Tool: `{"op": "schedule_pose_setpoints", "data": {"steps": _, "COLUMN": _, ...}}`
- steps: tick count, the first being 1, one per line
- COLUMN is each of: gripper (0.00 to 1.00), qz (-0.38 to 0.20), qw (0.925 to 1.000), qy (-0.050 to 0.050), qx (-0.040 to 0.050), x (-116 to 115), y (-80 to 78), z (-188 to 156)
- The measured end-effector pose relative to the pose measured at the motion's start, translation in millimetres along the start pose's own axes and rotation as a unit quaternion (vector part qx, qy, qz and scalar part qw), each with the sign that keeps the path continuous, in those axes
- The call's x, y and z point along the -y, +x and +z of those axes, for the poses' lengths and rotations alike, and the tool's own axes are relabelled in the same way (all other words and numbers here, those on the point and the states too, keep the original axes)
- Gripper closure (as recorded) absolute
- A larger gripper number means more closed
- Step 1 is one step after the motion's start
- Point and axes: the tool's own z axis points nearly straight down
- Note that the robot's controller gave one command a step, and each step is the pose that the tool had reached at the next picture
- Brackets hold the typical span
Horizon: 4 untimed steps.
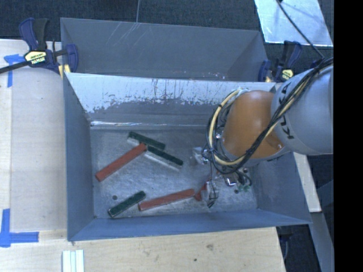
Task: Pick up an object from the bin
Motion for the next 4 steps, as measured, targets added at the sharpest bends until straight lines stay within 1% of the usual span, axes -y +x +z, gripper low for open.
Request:
{"op": "schedule_pose_setpoints", "data": {"steps": 1, "gripper": 1.00, "qz": 0.001, "qw": 1.0000, "qy": 0.001, "qx": 0.0026, "x": 2.9, "y": -2.3, "z": -4.6}}
{"op": "schedule_pose_setpoints", "data": {"steps": 2, "gripper": 0.00, "qz": 0.001, "qw": 1.0000, "qy": 0.001, "qx": 0.0042, "x": 2.8, "y": -2.9, "z": -4.3}}
{"op": "schedule_pose_setpoints", "data": {"steps": 3, "gripper": 0.00, "qz": 0.020, "qw": 0.9998, "qy": -0.001, "qx": 0.0022, "x": -73.4, "y": 18.9, "z": 0.0}}
{"op": "schedule_pose_setpoints", "data": {"steps": 4, "gripper": 1.00, "qz": 0.022, "qw": 0.9997, "qy": 0.000, "qx": 0.0039, "x": -68.2, "y": 17.5, "z": -0.7}}
